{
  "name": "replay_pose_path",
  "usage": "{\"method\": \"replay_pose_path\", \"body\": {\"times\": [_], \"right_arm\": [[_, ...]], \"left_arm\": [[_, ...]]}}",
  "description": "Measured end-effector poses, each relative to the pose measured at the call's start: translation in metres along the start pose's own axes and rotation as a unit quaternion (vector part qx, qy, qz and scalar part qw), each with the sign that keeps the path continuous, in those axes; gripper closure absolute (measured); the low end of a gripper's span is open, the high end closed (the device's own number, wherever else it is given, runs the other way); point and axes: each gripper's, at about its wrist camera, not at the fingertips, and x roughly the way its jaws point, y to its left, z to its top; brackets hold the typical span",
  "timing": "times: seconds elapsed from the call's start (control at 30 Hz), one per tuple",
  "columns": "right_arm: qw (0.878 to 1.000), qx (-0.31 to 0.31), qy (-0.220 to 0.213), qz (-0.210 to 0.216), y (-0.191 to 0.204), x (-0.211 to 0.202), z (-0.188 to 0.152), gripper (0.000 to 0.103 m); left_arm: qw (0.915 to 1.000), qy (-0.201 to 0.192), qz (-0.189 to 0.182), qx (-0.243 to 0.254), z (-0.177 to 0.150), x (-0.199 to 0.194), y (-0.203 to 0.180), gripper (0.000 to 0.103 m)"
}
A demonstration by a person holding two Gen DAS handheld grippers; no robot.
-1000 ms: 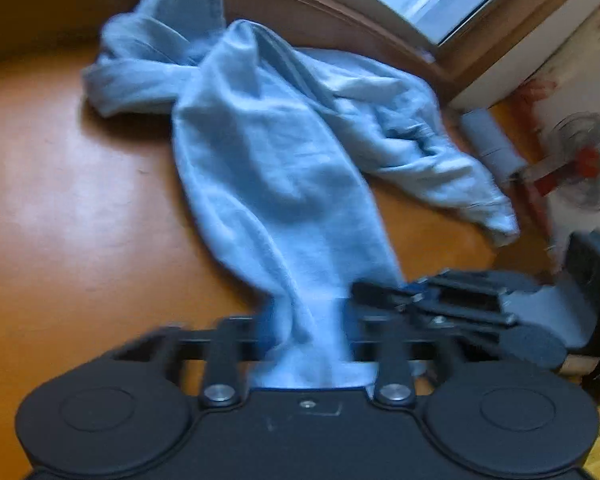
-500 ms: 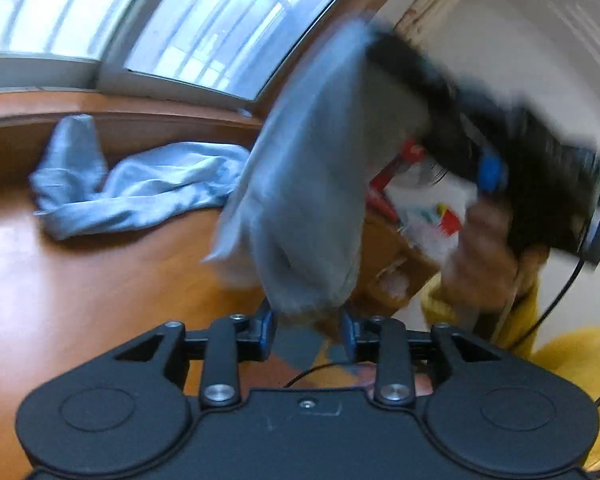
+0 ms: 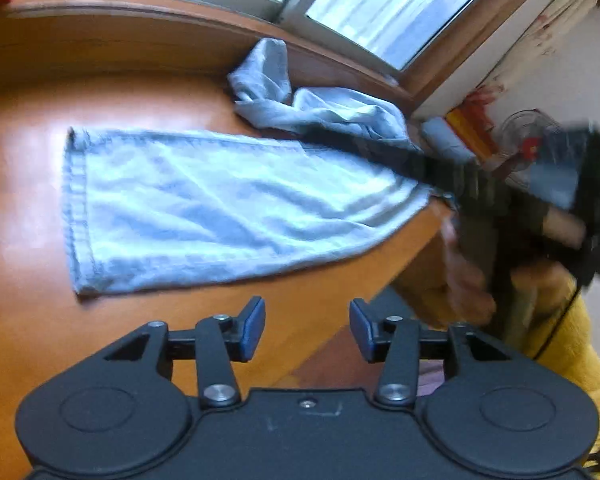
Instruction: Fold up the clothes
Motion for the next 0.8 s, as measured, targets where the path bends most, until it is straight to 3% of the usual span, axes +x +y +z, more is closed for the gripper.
{"method": "replay_pose_path", "body": {"times": [0.07, 0.17, 0.3, 0.53, 0.7, 0.8], "right_arm": [[0.999, 0.021, 0.017, -0.046, -0.018, -0.009, -0.017, 0.026], [0.992, 0.074, 0.036, -0.098, -0.048, -0.02, -0.036, 0.026], [0.98, 0.156, 0.016, -0.12, -0.097, -0.051, -0.055, 0.026], [0.955, 0.215, -0.029, -0.201, -0.21, -0.126, -0.079, 0.026], [0.938, 0.22, -0.035, -0.265, -0.313, -0.174, -0.092, 0.026], [0.938, 0.178, -0.02, -0.297, -0.368, -0.196, -0.087, 0.026]], "left_arm": [[0.9994, -0.002, 0.024, 0.025, 0.006, 0.006, -0.009, 0.049], [0.9982, 0.001, 0.03, 0.053, 0.016, 0.02, -0.022, 0.044], [0.997, 0.006, 0.032, 0.07, 0.039, 0.06, -0.053, 0.036], [0.9942, 0.002, 0.06, 0.089, 0.067, 0.154, -0.126, 0.031], [0.9948, -0.01, 0.068, 0.075, 0.086, 0.216, -0.181, 0.031], [0.9961, 0.0, 0.057, 0.067, 0.094, 0.248, -0.211, 0.031]]}}
